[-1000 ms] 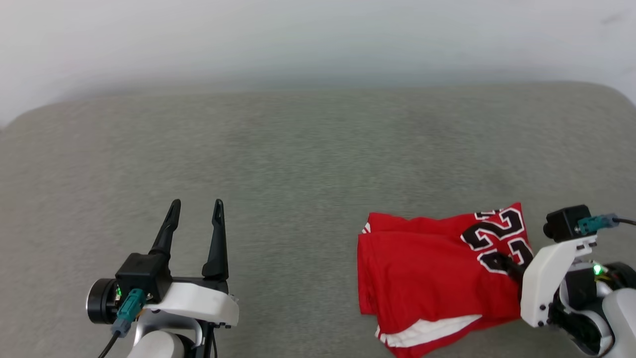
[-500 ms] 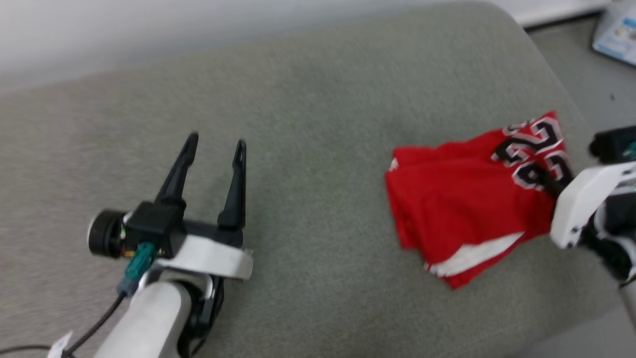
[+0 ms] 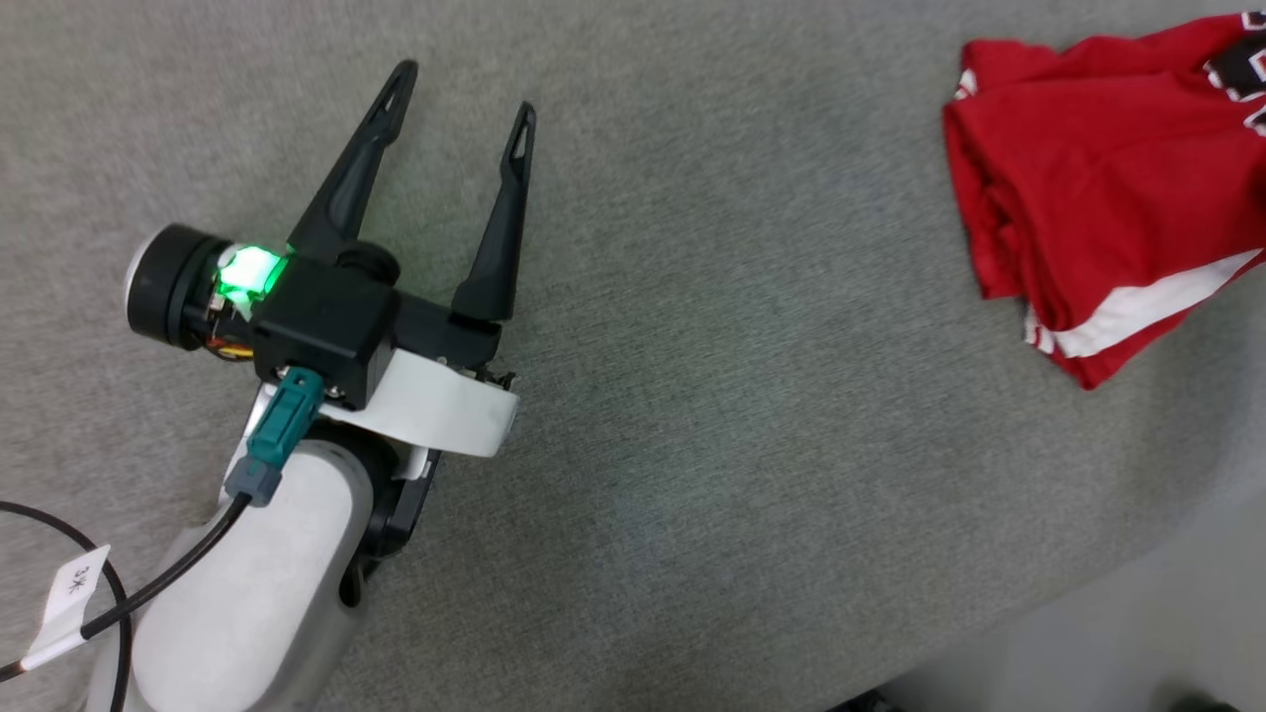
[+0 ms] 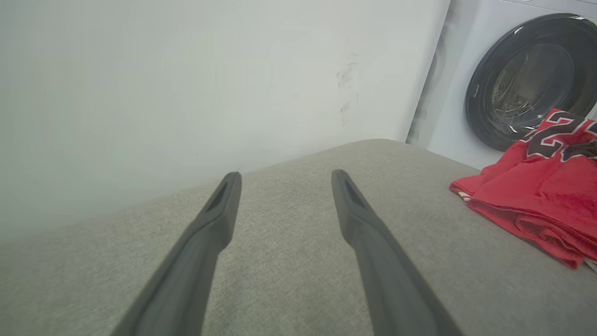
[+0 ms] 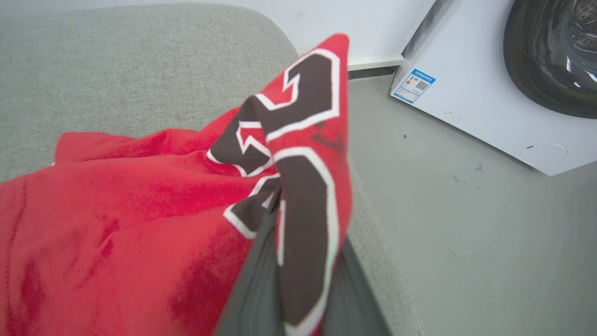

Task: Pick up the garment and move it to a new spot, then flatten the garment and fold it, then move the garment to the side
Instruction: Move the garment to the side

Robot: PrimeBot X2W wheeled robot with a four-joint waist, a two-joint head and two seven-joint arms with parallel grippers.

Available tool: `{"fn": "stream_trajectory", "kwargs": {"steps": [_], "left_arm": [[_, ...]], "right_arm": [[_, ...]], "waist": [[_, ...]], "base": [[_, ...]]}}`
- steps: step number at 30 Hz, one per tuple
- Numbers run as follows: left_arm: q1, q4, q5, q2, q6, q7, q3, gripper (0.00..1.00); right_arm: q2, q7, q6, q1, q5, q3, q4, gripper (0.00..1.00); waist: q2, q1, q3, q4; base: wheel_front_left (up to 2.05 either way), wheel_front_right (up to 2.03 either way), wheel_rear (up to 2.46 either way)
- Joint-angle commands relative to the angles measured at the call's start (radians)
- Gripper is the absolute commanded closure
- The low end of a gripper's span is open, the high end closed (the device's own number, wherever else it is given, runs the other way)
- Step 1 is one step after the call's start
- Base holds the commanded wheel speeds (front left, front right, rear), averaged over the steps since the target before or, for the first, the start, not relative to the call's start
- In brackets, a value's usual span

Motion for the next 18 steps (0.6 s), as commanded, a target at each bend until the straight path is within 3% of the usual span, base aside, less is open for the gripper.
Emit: {"fn": "stream_trajectory", "kwargs": {"steps": [1, 2, 3, 4, 12, 18], "left_arm": [[-0.012, -0.006, 0.006, 0.007, -0.003, 0.002, -0.001, 0.00], [-0.021, -0.010, 0.011, 0.009, -0.004, 0.007, -0.003, 0.00], [-0.026, -0.015, 0.015, 0.009, -0.005, 0.012, -0.007, 0.00], [-0.030, -0.018, 0.017, 0.009, -0.006, 0.016, -0.010, 0.00], [-0.016, 0.001, 0.006, 0.003, 0.000, 0.006, -0.017, 0.00], [0.040, 0.039, -0.026, -0.015, 0.017, -0.042, -0.007, 0.00]], "right_arm": [[0.007, -0.009, -0.001, -0.020, -0.005, -0.002, 0.011, 1.00], [0.014, -0.033, -0.001, -0.032, -0.011, -0.001, 0.028, 0.84], [0.021, -0.060, -0.001, -0.045, -0.016, -0.003, 0.048, 0.55], [0.025, -0.084, -0.001, -0.053, -0.028, -0.002, 0.072, 0.00], [0.018, -0.243, -0.001, -0.104, -0.124, -0.057, 0.282, 0.00], [0.000, -0.298, -0.001, -0.086, -0.198, -0.088, 0.317, 0.00]], "waist": [[0.0000, -0.0002, 0.064, 0.004], [0.0000, -0.0002, 0.075, 0.007], [0.0000, -0.0002, 0.084, 0.009], [0.0000, -0.0002, 0.089, 0.012], [0.0000, -0.0002, 0.060, 0.026], [0.0000, -0.0002, -0.037, 0.032]], "base": [[0.00, 0.00, 0.00], [0.00, 0.00, 0.00], [0.00, 0.00, 0.00], [0.00, 0.00, 0.00], [0.00, 0.00, 0.00], [0.00, 0.00, 0.00]]}}
